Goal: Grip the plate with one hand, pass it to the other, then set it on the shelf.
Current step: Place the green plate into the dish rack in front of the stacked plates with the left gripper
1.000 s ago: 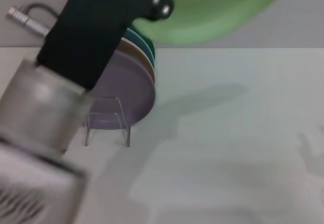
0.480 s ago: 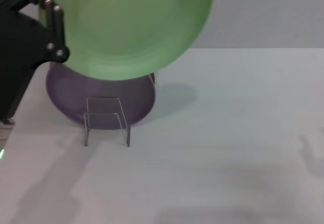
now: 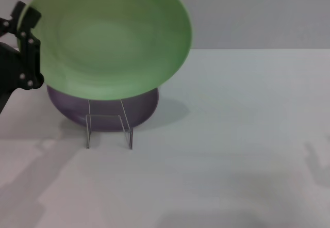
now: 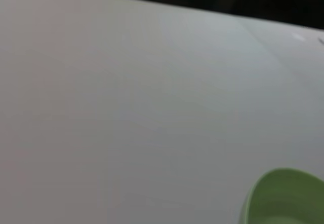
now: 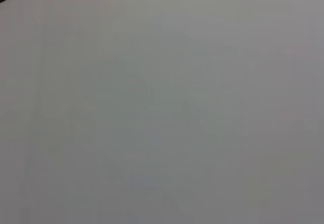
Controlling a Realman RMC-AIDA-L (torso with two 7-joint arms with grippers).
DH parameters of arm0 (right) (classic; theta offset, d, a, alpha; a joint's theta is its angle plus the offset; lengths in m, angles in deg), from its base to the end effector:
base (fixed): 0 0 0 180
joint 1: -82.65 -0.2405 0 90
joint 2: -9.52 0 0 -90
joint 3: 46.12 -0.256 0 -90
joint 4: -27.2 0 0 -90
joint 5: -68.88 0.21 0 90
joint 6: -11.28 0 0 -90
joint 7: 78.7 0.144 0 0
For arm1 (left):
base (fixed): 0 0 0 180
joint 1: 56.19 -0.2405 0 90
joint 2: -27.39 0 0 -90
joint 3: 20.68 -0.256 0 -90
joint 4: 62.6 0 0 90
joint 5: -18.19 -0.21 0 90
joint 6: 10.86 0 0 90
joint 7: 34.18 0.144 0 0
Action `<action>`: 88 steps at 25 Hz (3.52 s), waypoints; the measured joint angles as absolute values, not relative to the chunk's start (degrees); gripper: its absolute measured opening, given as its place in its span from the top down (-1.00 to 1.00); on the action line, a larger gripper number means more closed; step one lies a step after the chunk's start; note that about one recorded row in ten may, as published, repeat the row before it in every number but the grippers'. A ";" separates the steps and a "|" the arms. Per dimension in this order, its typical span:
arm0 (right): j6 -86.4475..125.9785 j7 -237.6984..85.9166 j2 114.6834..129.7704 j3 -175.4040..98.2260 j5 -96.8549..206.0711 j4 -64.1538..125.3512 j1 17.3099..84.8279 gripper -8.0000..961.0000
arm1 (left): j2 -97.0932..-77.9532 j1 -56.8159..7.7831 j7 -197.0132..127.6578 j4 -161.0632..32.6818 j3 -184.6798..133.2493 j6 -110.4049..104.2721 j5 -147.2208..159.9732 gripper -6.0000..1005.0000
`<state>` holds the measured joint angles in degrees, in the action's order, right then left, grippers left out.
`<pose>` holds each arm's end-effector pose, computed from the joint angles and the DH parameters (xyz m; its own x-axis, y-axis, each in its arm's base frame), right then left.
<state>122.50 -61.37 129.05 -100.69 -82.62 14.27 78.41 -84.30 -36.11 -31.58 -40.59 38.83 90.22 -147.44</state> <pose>0.3038 0.1826 0.0211 0.4127 0.4919 -0.7666 -0.7232 -0.3347 -0.6041 -0.2384 0.2852 0.0384 0.4976 -0.7171 0.4880 0.2885 -0.3937 -0.8728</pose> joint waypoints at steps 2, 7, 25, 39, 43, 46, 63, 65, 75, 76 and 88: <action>122.53 -61.37 129.05 -100.39 -82.64 14.28 78.34 -0.25 | -84.62 -34.72 -31.06 -43.51 39.09 90.37 -147.43 0.88; 122.48 -61.38 129.05 -99.50 -82.67 14.29 78.05 -0.25 | -85.12 -33.01 -27.44 -46.67 39.20 90.27 -147.43 0.88; 122.60 -61.62 129.14 -98.14 -82.55 13.87 77.63 -0.25 | -83.44 -28.54 -19.49 -51.69 35.29 90.84 -147.39 0.88; 122.73 -61.72 129.08 -98.15 -82.55 13.75 76.62 -0.25 | -82.37 -26.20 -19.07 -56.31 34.24 90.58 -147.40 0.88; 122.73 -61.79 129.06 -98.15 -82.55 13.76 76.22 -0.25 | -81.96 -25.92 -19.06 -57.11 33.80 90.50 -147.40 0.88; 122.73 -61.81 129.05 -98.15 -82.55 13.76 76.05 -0.25 | -81.84 -25.47 -19.06 -58.20 33.39 90.45 -147.40 0.88; 122.73 -61.84 129.13 -97.66 -82.78 12.64 75.90 -0.25 | -82.11 -25.37 -18.50 -60.77 32.06 89.69 -147.40 0.88; 122.73 -61.84 129.13 -97.61 -82.79 12.47 75.95 -0.25 | -82.16 -25.33 -18.49 -60.95 32.05 89.65 -147.40 0.88; 122.73 -61.84 129.13 -97.45 -82.83 12.44 76.14 -0.25 | -82.45 -25.45 -18.37 -61.02 31.49 88.13 -147.40 0.88; 122.72 -61.85 129.13 -97.44 -82.83 12.44 76.18 -0.25 | -82.46 -25.48 -18.34 -61.02 31.41 88.10 -147.40 0.88; 123.08 -61.90 129.09 -97.30 -82.91 12.47 76.30 -0.25 | -83.12 -26.04 -16.91 -61.19 30.27 86.47 -147.40 0.80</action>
<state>123.08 -61.90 129.09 -97.30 -82.91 12.47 76.30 -83.12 -26.04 -16.91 -61.19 30.27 86.47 -147.40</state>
